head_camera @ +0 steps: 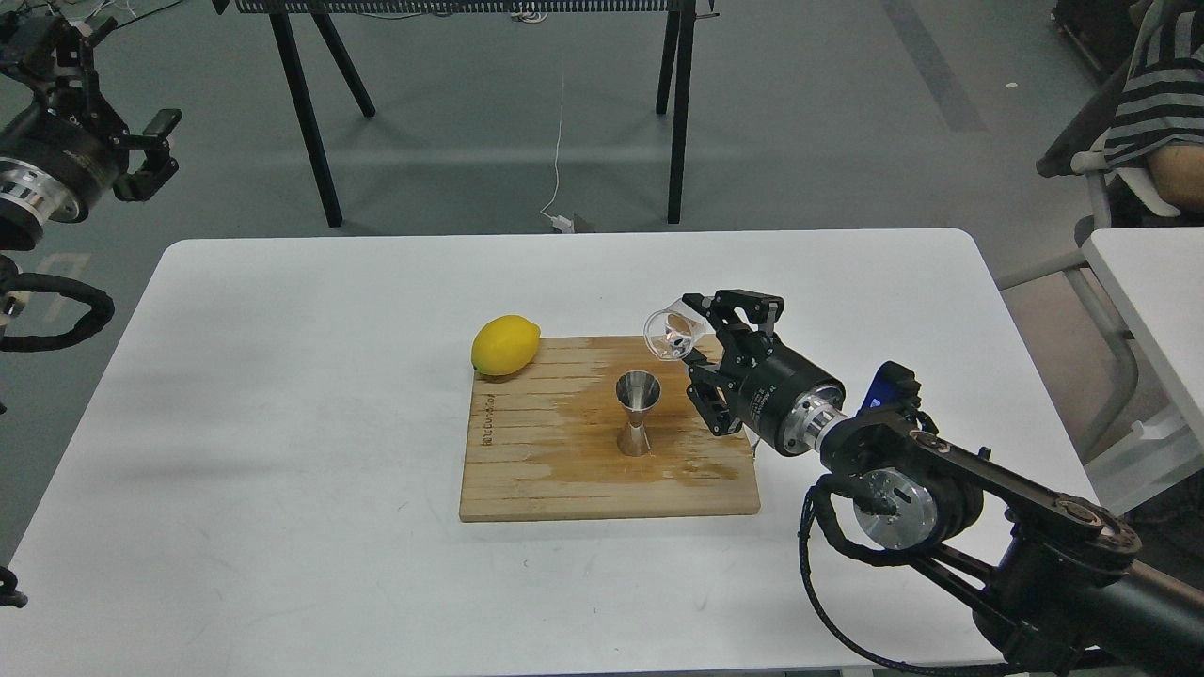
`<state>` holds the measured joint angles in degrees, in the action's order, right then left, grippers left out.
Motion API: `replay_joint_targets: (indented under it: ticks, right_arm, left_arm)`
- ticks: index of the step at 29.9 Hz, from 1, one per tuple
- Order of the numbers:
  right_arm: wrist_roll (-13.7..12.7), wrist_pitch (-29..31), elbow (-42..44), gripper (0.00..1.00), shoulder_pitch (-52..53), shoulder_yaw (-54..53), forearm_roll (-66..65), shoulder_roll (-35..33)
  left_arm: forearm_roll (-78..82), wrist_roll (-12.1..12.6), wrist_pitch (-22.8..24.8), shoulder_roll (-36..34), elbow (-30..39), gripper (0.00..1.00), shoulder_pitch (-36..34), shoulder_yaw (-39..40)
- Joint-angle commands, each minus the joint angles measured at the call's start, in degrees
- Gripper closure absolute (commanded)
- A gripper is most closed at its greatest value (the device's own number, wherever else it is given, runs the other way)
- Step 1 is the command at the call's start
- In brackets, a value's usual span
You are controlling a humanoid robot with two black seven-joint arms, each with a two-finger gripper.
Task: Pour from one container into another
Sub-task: 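Lift the glass cup with the right gripper over the jigger, then tilt the glass cup with the right gripper to pour into the jigger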
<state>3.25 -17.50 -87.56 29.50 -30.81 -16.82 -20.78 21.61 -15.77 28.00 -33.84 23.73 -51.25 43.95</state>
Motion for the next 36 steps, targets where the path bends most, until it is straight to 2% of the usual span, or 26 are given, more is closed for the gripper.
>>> replay_joint_targets:
  ticks: [1, 28, 36]
  right_arm:
    - [0.01, 0.01, 0.11, 0.76, 1.52, 2.42, -2.42, -0.05]
    - [0.01, 0.01, 2.92, 0.76, 8.38, 11.38, -9.36, -0.05]
    - [-0.08, 0.36, 2.83, 0.76, 9.70, 12.53, -10.86, -1.97]
  left_arm:
    - [0.01, 0.04, 0.00, -0.08, 0.00, 0.01, 0.01, 0.00]
    - [-0.07, -0.05, 0.00, -0.35, 0.00, 0.01, -0.17, 0.00]
    - [-0.07, -0.05, 0.00, -0.35, 0.00, 0.01, -0.17, 0.00]
